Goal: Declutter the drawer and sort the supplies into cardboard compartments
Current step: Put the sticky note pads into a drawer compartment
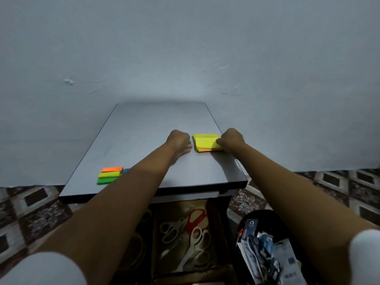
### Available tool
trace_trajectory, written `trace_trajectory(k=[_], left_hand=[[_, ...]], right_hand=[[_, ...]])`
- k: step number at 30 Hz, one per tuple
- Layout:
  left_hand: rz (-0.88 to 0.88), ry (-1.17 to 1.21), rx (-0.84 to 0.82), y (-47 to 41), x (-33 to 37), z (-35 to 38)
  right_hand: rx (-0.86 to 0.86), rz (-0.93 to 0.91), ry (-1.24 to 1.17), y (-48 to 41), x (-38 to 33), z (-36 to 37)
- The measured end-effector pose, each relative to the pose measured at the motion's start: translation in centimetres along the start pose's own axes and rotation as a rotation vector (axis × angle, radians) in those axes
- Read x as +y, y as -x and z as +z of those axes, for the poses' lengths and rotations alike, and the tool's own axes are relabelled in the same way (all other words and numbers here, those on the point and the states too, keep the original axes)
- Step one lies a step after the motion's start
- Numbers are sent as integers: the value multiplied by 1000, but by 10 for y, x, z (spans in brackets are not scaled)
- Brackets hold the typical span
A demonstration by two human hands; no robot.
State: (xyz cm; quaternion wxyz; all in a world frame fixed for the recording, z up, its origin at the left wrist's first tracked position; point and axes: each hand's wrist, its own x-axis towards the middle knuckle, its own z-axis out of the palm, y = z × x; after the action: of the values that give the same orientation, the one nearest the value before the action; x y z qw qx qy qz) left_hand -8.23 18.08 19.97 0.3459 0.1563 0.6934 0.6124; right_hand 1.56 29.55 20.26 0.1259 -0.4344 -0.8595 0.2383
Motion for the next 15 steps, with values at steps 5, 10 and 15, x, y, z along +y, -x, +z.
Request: trace_trajectory(k=[5, 10, 15], left_hand=[[-21, 17, -15, -13, 1, 5], [-48, 75, -25, -12, 2, 2], [-6, 102, -16, -1, -2, 5]], right_hand=[[28, 93, -147, -14, -9, 6], [-136, 253, -572, -15, -4, 0], [-172, 410, -824, -2, -4, -6]])
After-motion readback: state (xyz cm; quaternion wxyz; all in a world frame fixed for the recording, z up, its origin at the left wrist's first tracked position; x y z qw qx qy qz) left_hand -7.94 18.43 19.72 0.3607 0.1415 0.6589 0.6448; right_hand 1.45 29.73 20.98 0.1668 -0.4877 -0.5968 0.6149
